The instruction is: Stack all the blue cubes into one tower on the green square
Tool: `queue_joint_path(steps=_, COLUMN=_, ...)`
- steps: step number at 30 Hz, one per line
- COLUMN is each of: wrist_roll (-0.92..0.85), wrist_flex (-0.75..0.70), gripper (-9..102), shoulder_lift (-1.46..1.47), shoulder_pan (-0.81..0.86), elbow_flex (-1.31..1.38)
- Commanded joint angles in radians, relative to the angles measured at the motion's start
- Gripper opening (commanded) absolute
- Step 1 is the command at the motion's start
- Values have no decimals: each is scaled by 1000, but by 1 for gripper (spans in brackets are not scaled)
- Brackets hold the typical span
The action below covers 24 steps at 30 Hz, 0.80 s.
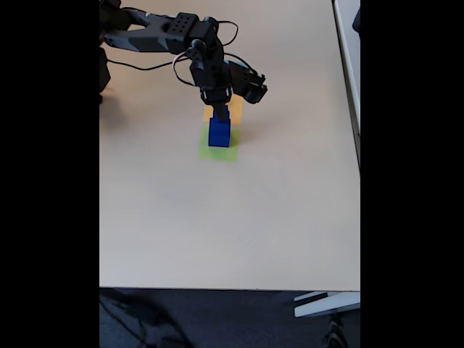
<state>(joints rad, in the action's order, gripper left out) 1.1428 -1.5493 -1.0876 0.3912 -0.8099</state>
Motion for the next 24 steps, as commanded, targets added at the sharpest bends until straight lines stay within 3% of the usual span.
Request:
queue_joint_path(steps=1, wrist_roll=12, wrist_flex=-8, gripper=6, shoulder_lift=-32, shoulder_pan=2, elbow_flex=61)
queue_joint_path(steps=24, wrist_roll=11, wrist_flex=-8, gripper=19, shoulder_lift=-32, shoulder_pan=-2, elbow_flex=61)
